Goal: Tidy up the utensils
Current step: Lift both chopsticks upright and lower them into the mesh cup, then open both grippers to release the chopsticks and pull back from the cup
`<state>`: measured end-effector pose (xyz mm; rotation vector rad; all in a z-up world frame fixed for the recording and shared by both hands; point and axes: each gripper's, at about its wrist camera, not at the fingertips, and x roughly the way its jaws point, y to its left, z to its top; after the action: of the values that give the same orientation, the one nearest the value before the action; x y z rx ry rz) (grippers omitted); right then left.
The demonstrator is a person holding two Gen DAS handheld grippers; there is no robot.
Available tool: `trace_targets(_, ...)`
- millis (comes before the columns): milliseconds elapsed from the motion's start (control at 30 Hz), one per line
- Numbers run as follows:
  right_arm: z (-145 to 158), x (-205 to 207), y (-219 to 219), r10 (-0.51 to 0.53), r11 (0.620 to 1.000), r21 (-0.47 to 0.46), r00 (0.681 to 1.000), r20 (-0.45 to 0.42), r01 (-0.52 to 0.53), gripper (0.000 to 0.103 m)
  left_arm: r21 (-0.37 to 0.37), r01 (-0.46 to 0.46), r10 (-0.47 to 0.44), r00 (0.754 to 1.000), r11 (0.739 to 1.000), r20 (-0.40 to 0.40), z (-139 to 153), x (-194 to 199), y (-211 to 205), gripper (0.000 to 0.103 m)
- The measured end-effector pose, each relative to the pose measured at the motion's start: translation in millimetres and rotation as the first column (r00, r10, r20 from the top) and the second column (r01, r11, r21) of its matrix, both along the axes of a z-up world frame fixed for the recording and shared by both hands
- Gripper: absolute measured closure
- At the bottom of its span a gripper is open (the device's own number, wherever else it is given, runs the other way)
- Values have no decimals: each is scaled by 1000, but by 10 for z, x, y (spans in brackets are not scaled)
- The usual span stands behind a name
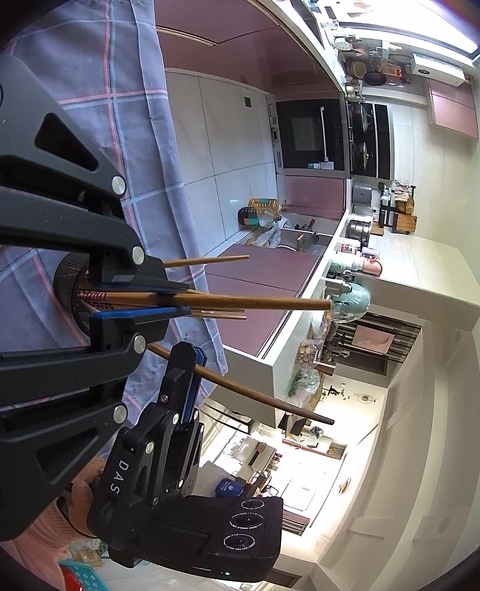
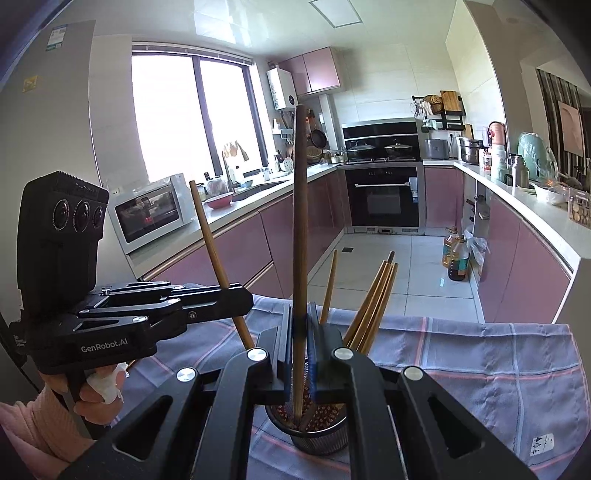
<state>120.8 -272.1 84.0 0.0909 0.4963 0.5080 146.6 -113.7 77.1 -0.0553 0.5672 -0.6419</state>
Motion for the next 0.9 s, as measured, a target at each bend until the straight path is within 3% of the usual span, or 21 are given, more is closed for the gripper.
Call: trace_targets(900,-394,295,49,1,1000,-12,989,-145,-3,97,106,37,-30,997,994,-72,-220,206,-199,95)
